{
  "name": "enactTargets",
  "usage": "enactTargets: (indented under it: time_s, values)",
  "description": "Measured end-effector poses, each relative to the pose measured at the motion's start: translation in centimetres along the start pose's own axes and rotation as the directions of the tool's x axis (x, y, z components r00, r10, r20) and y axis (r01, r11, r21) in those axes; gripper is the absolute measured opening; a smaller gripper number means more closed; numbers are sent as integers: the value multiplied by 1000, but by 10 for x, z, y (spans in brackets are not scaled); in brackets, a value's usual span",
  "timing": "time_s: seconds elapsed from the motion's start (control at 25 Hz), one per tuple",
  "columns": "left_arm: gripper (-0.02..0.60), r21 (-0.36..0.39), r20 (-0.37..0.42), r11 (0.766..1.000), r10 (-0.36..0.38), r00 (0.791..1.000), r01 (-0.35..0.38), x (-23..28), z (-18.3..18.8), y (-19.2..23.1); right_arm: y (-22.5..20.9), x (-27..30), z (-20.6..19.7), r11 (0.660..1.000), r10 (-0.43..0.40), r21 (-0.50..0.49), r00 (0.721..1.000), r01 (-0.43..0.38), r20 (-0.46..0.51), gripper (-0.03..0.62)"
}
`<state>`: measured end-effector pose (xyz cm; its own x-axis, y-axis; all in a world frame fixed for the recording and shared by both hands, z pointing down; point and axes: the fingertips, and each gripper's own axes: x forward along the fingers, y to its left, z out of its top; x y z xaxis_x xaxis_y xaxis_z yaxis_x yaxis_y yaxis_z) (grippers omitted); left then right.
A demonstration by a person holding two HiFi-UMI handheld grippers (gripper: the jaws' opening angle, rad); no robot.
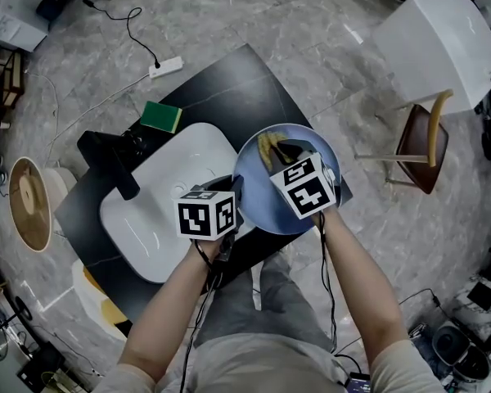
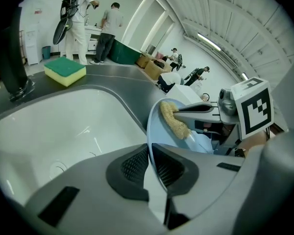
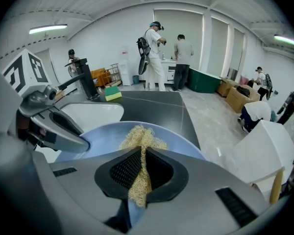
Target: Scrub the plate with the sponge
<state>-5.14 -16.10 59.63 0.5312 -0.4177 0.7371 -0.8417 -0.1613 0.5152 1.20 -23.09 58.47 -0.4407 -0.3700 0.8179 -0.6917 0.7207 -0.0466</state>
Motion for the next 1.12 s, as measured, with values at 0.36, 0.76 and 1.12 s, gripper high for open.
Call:
enactTargets:
  time_s: [0.36,0.76,1.12]
  values:
    - [26,-59,42,998,26,999,-24,0,6,4,-26,-42,-56,997,-64,-45,984,58,-166,49]
    - [28,-79,53,996,37,998,-33,1,11,5,52,-72,-109,985,129,-72,945,-157,-300,48]
    - [26,-84,32,996,21,999,-18,-1,7,5,89,-35,-63,965,204,-130,964,-227,-173,48]
